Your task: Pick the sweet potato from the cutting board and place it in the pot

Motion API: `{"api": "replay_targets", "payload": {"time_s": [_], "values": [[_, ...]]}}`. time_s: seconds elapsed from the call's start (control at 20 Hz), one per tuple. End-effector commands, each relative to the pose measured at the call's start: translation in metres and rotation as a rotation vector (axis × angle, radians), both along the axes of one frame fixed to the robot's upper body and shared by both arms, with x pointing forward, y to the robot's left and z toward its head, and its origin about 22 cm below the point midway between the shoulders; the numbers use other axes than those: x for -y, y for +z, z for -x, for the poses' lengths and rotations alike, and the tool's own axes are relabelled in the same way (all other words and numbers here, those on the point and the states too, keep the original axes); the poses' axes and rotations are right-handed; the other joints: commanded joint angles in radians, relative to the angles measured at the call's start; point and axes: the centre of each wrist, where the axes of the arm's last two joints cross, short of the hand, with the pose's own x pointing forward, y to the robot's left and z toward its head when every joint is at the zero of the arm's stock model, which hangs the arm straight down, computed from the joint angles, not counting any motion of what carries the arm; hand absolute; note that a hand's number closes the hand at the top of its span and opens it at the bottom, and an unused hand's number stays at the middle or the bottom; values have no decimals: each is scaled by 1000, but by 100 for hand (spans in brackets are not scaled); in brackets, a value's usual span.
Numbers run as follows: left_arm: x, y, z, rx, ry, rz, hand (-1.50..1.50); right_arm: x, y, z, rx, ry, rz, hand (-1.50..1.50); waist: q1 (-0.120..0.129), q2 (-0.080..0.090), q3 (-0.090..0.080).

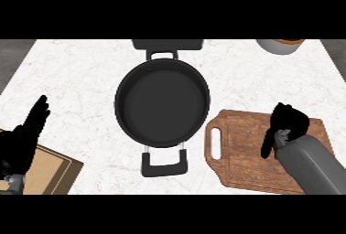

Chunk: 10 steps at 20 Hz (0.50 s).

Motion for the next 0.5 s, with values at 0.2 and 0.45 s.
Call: {"api": "replay_targets", "payload": {"time_s": [0.2,0.45], "values": [[-14,-6,3,-32,13,16,0,-14,-17,-8,-86,-151,121,-150,-7,3,-4],[7,-13,4,-18,9,17,0,2,0,-9,-97,-156,130,-150,-20,-1,-4]]}}
